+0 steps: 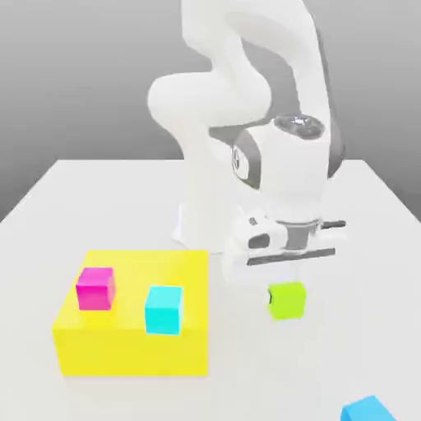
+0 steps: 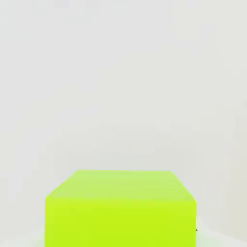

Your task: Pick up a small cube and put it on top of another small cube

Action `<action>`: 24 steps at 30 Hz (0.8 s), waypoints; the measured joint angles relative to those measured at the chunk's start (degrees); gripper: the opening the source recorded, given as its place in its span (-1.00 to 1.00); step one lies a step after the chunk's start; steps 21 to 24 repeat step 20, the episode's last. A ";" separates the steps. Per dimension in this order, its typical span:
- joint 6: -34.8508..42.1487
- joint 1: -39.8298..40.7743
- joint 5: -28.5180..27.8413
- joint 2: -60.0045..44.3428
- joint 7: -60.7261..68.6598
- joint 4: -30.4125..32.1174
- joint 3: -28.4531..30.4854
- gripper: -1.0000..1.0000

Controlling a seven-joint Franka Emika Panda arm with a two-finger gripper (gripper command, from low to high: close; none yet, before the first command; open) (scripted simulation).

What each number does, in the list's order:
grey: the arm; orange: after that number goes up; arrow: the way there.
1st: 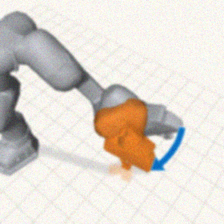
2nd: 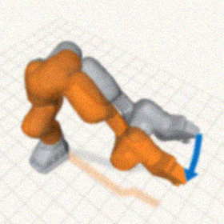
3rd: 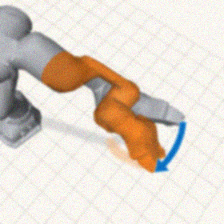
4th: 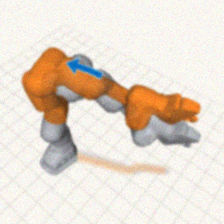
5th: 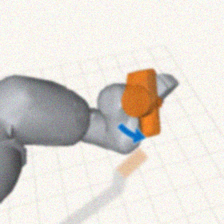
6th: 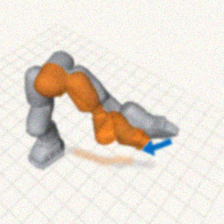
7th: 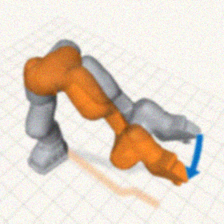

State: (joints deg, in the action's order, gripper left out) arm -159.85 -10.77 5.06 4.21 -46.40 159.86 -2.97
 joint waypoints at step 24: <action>15.33 20.28 -10.70 7.29 23.94 -4.18 20.75 1.00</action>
